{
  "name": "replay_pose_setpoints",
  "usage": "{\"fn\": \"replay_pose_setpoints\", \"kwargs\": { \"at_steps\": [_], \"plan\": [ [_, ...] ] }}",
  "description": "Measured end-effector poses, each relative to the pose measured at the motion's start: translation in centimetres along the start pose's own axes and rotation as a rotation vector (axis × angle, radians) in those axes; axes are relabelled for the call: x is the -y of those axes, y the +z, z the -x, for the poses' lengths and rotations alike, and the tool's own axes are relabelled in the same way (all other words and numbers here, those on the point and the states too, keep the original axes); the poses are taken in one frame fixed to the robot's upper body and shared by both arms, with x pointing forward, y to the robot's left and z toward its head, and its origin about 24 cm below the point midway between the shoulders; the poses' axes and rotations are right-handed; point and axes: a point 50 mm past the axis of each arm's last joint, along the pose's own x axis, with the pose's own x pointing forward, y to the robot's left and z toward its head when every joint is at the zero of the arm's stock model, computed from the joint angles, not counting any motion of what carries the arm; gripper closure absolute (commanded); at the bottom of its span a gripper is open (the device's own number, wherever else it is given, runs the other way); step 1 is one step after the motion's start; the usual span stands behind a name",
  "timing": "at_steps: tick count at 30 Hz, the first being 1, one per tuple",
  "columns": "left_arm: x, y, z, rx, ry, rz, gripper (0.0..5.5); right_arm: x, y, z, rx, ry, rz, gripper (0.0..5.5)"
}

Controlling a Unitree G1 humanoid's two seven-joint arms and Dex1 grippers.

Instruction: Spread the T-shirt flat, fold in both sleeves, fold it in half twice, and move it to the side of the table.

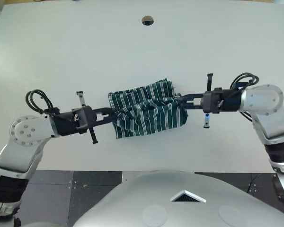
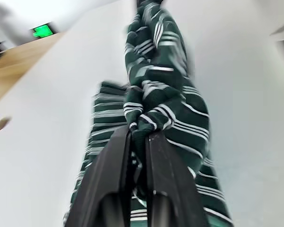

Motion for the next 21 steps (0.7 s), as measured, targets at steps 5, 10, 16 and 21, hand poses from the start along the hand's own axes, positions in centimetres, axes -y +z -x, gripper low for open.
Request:
{"fn": "replay_pose_setpoints", "kwargs": {
  "at_steps": [5, 10, 16, 21],
  "plan": [
    [-1.7, -1.5, -0.5, -0.045, 0.083, 0.035, 5.3, 0.7, -1.0, -1.1, -0.001, -0.022, 0.058, 5.4],
    [-2.0, -3.0, -1.3, -0.07, 0.105, 0.066, 5.3, 1.3, -1.5, -2.3, 0.01, -0.05, 0.096, 5.4],
    [-2.4, -5.0, -1.7, -0.121, 0.158, 0.102, 4.45, 2.2, -3.5, -3.1, -0.089, -0.133, 0.14, 4.37],
    [-4.0, -5.3, -2.0, -0.122, 0.272, 0.099, 4.1, 2.8, -5.1, -3.4, -0.144, -0.2, 0.135, 3.49]
  ]
}}
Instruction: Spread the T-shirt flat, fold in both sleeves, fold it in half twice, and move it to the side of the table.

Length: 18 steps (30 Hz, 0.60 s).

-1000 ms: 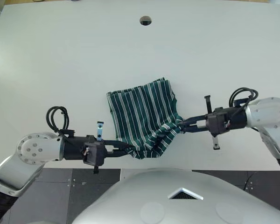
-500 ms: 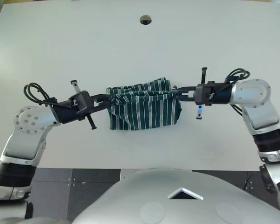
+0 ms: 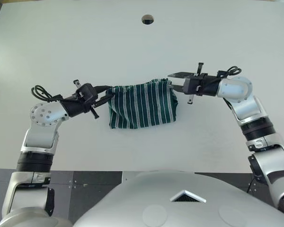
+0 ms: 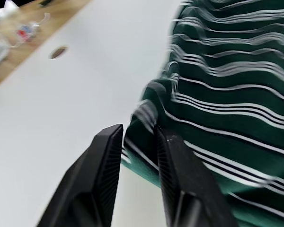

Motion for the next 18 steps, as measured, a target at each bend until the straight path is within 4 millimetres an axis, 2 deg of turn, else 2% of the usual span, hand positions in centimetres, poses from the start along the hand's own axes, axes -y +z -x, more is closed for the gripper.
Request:
{"fn": "replay_pose_setpoints", "kwargs": {
  "at_steps": [6, 10, 14, 18],
  "plan": [
    [-2.4, 0.5, -0.5, 0.001, 0.169, 0.007, 4.1, 0.8, -0.8, -0.1, -0.025, -0.098, -0.02, 3.49],
    [-4.5, 0.7, -0.4, 0.015, 0.329, 0.018, 4.1, 1.1, 2.6, -1.2, 0.197, -0.124, 0.052, 3.49],
    [-4.4, 0.9, -0.9, 0.051, 0.37, 0.036, 4.1, -0.2, 4.4, -2.7, 0.304, -0.06, 0.071, 3.49],
    [-3.7, 1.0, -1.4, 0.077, 0.365, 0.054, 4.1, -1.5, 4.4, -3.8, 0.282, 0.032, 0.081, 3.49]
  ]
}}
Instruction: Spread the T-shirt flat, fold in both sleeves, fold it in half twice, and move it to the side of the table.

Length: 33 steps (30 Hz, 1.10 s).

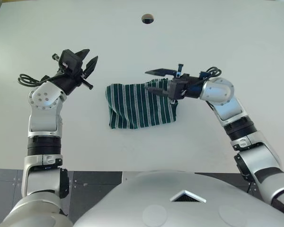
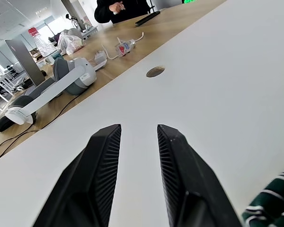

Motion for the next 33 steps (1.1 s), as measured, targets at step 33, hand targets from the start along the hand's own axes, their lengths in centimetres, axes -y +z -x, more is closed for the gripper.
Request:
{"fn": "replay_pose_setpoints", "kwargs": {
  "at_steps": [33],
  "plan": [
    [-3.9, 11.2, -1.7, 0.818, 0.602, 0.501, 4.1, 20.9, 1.0, 11.7, -0.159, -0.7, -0.084, 3.49]
  ]
}}
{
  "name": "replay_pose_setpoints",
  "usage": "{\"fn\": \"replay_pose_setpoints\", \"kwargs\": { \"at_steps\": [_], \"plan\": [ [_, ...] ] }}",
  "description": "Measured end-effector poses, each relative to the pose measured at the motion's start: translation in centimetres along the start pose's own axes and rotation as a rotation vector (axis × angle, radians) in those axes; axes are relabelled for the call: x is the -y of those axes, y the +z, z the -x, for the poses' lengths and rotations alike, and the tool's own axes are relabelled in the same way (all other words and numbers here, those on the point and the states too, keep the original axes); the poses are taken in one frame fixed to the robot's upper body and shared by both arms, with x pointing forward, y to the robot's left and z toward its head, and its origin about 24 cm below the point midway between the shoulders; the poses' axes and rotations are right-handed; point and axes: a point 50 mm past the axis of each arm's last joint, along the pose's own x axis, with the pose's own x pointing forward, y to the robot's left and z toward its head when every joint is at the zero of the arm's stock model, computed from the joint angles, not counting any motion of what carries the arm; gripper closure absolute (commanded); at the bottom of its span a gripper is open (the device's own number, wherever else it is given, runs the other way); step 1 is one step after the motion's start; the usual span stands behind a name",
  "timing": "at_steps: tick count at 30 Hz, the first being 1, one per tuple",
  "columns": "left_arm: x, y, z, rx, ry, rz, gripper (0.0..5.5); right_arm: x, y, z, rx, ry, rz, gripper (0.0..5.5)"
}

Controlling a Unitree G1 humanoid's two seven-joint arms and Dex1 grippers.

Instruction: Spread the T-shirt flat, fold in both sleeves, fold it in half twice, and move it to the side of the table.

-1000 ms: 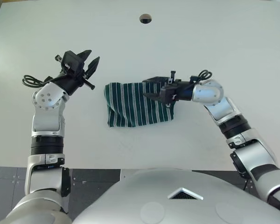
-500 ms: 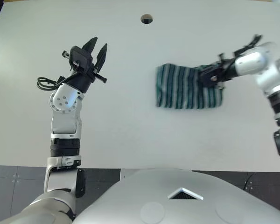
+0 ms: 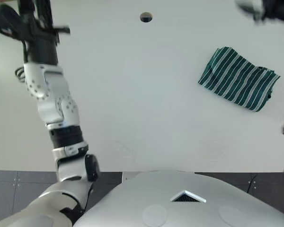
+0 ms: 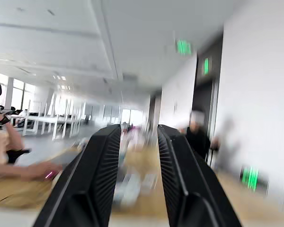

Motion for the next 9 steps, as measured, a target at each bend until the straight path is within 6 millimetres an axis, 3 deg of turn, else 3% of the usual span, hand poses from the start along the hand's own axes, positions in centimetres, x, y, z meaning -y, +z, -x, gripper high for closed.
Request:
{"fn": "replay_pose_setpoints", "kwargs": {
  "at_steps": [2, 5, 6, 9],
  "plan": [
    [1.2, -0.1, -1.7, 0.076, 0.045, 0.035, 4.1, -1.0, 2.0, -1.9, 0.242, -0.15, -0.203, 3.49],
    [3.6, -1.4, -2.8, 0.075, 0.021, 0.14, 4.1, -4.6, 0.4, -2.0, 0.341, -0.305, -0.563, 3.49],
    [4.0, -1.6, -2.8, 0.07, 0.007, 0.139, 4.1, -5.3, 0.3, -1.6, 0.364, -0.336, -0.625, 3.49],
    [4.0, -2.1, -2.6, 0.038, 0.011, 0.082, 4.1, -5.0, 1.6, 0.0, 0.447, -0.416, -0.647, 3.49]
  ]
}}
